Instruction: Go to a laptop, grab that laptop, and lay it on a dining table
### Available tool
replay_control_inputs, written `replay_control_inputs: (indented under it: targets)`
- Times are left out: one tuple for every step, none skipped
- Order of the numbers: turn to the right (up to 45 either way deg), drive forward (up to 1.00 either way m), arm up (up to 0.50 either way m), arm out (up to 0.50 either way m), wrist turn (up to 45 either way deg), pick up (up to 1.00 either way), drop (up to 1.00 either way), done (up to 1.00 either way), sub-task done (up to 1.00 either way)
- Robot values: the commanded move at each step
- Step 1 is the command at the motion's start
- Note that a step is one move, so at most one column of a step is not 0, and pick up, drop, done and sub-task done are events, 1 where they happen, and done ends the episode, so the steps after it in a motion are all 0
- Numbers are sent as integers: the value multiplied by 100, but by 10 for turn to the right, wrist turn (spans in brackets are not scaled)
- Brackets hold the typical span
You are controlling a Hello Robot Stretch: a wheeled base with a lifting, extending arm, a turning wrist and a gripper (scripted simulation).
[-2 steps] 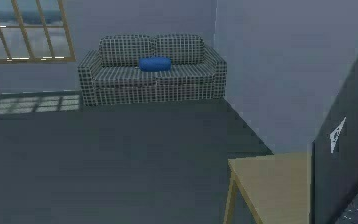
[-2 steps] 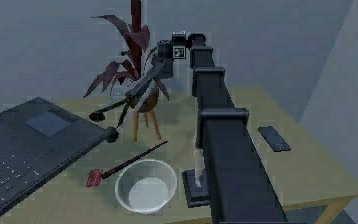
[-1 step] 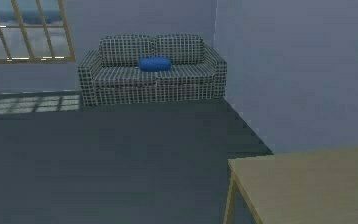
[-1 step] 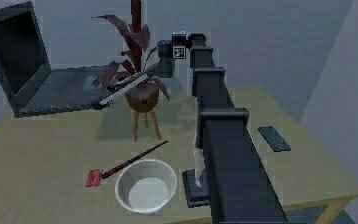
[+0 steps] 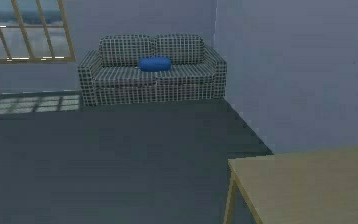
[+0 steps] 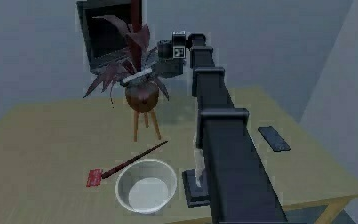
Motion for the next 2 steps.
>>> replay_control_inputs:
  targets:
    - [0,0,0,0,270,0,0,0,0]
    - [0,0,-4,0,0,0,0,0,0]
